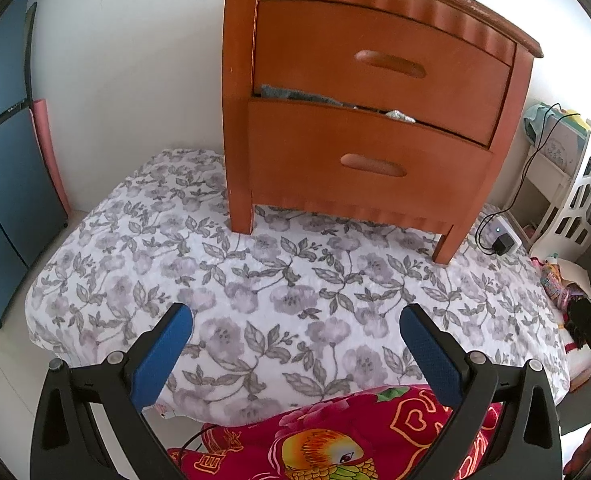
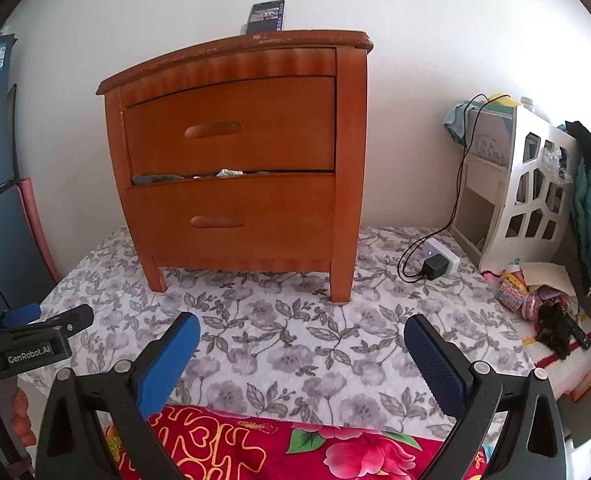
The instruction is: Take underwear out of drawer
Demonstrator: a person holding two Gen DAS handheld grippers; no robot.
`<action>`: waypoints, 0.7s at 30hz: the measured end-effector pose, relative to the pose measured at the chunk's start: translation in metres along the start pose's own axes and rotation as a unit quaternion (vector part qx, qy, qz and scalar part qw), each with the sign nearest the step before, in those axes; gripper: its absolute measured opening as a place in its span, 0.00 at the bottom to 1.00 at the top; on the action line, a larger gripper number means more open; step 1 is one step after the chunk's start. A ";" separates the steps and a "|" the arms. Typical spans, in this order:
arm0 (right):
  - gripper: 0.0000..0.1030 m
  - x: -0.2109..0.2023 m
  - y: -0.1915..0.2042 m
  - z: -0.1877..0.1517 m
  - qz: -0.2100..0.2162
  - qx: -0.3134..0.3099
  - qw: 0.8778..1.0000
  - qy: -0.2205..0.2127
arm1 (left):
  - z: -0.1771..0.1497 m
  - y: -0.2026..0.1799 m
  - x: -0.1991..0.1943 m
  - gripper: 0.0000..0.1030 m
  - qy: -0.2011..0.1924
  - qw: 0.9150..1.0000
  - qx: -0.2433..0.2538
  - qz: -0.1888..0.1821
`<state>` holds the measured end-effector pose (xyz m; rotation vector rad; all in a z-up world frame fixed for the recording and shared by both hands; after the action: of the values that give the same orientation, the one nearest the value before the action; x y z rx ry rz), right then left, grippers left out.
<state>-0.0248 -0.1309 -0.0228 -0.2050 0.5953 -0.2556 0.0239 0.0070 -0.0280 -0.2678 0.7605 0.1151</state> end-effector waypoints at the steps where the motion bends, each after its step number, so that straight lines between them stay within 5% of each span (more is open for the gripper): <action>1: 1.00 0.002 0.000 -0.001 0.001 0.000 1.000 0.003 | -0.001 0.001 0.003 1.00 0.004 1.000 -0.002 -0.001; 10: 1.00 0.025 -0.003 -0.010 0.013 0.005 0.999 0.030 | 0.003 0.013 0.022 1.00 0.008 0.999 -0.022 -0.022; 16: 1.00 0.049 -0.008 0.006 0.034 -0.007 0.999 0.013 | 0.043 0.028 0.039 1.00 -0.037 0.996 -0.049 -0.064; 21: 1.00 0.080 -0.012 0.034 0.056 -0.018 0.998 -0.017 | 0.084 0.034 0.061 1.00 -0.059 0.996 -0.030 -0.064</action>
<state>0.0562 -0.1620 -0.0336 -0.2087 0.5761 -0.1323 0.1164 0.0631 -0.0187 -0.3618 0.6211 0.0327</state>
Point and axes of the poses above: each gripper's, at about its wrist camera, not at the fingertips, and x roughly the way its jaws point, y to its left, z to its top, the point moved 2 cm from there along x, roughly the way its jaws point, and after that the axes turned 9 degrees about -x, right-handed, at the moved point
